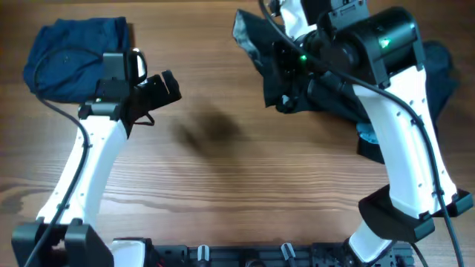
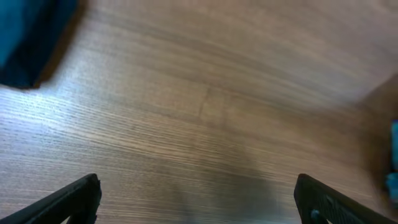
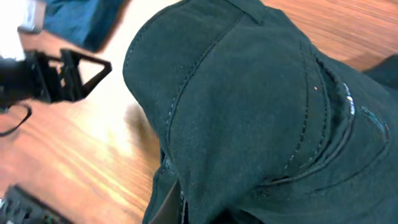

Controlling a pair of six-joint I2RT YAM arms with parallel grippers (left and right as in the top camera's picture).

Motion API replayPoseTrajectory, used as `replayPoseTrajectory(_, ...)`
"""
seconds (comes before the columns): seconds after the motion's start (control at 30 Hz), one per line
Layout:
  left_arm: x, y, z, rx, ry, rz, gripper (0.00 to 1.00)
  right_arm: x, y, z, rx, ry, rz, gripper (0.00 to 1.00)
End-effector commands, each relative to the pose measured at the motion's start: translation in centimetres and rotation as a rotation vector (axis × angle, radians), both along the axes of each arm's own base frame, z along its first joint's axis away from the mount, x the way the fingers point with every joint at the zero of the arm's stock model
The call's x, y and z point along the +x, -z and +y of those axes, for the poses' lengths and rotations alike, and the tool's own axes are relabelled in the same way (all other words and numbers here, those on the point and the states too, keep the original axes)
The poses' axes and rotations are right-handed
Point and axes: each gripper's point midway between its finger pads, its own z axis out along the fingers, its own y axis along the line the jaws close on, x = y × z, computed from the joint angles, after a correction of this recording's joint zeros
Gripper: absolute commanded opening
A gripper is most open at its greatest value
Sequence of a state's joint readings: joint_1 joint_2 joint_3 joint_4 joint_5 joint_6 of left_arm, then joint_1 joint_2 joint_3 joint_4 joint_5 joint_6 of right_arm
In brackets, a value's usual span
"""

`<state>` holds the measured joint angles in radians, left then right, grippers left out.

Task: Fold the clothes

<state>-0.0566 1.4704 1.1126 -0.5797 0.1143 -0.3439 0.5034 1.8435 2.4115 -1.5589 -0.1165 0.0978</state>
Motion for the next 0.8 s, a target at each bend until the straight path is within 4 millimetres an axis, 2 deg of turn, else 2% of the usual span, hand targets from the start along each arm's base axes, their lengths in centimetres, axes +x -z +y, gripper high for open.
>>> replayPoseTrajectory(0.0, 0.0, -2.6, -0.9, -0.066, 0.03, -0.062, 1.0, -3.1, -2.9, 2.2, 0.078, -0.166, -0.056, 0.04)
replayPoseTrajectory(0.17, -0.2, -4.7, -1.3, -0.083, 0.052, -0.128, 1.0, -5.1, -3.1, 4.4, 0.11, -0.28, -0.042, 0.04)
replayPoseTrajectory(0.47, -1.9, -10.6, -0.9, -0.175, 0.087, -0.284, 1.0, -7.1, -3.6, 7.2, 0.14, -0.389, -0.055, 0.04)
replayPoseTrajectory(0.77, -2.5, -12.2, -3.1, -0.275, 0.193, -0.319, 1.0, -8.2, -3.6, 8.3, 0.145, -0.423, -0.051, 0.04)
